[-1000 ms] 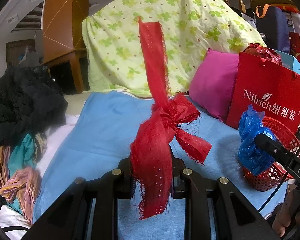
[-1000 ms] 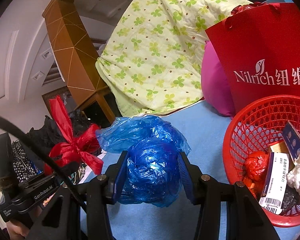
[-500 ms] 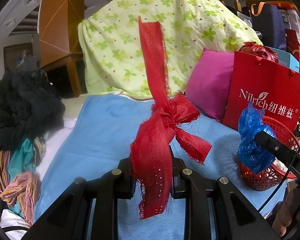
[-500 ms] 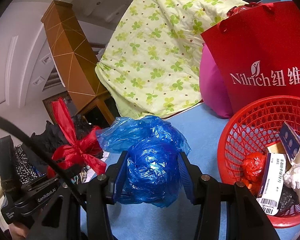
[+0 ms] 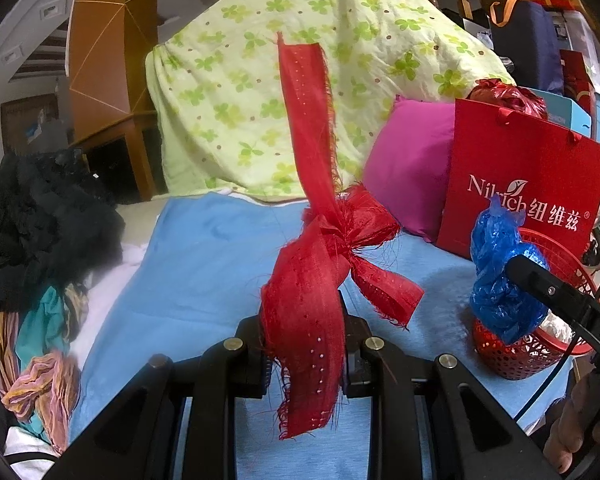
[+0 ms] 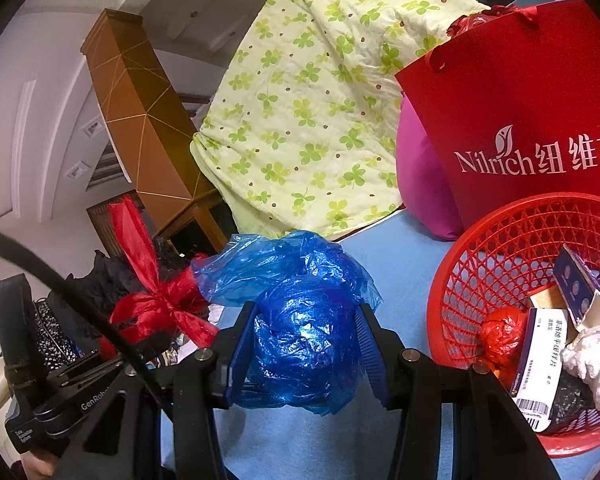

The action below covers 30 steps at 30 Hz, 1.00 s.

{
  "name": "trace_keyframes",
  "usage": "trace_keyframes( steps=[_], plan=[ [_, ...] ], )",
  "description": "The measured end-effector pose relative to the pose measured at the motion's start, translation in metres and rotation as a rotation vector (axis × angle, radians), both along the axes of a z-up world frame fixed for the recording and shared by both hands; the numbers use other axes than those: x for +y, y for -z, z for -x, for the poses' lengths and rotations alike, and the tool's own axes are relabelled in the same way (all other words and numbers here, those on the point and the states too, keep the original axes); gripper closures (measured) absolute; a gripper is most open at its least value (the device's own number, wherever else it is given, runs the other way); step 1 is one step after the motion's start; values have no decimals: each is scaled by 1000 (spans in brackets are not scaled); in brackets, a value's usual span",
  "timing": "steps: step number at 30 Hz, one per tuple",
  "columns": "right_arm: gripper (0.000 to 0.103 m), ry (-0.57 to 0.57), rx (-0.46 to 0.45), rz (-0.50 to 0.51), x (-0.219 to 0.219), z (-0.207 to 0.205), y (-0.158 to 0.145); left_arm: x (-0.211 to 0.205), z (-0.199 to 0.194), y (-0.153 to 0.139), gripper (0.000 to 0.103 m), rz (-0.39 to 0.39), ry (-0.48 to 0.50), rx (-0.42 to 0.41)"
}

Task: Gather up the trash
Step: 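Carry the red ribbon with left tool while right tool carries blue bag over basket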

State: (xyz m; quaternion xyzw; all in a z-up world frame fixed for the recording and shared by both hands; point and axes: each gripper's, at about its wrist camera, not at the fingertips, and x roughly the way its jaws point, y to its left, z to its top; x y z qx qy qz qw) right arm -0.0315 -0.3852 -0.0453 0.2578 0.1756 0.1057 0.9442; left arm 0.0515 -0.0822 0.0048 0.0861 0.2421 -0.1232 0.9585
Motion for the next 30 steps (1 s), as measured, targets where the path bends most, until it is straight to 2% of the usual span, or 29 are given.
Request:
trace_keyframes(
  steps=[30],
  plan=[
    [51,68,-38,-48,-14,27,-9,-10,7,-5,77,-3,77,-11]
  ],
)
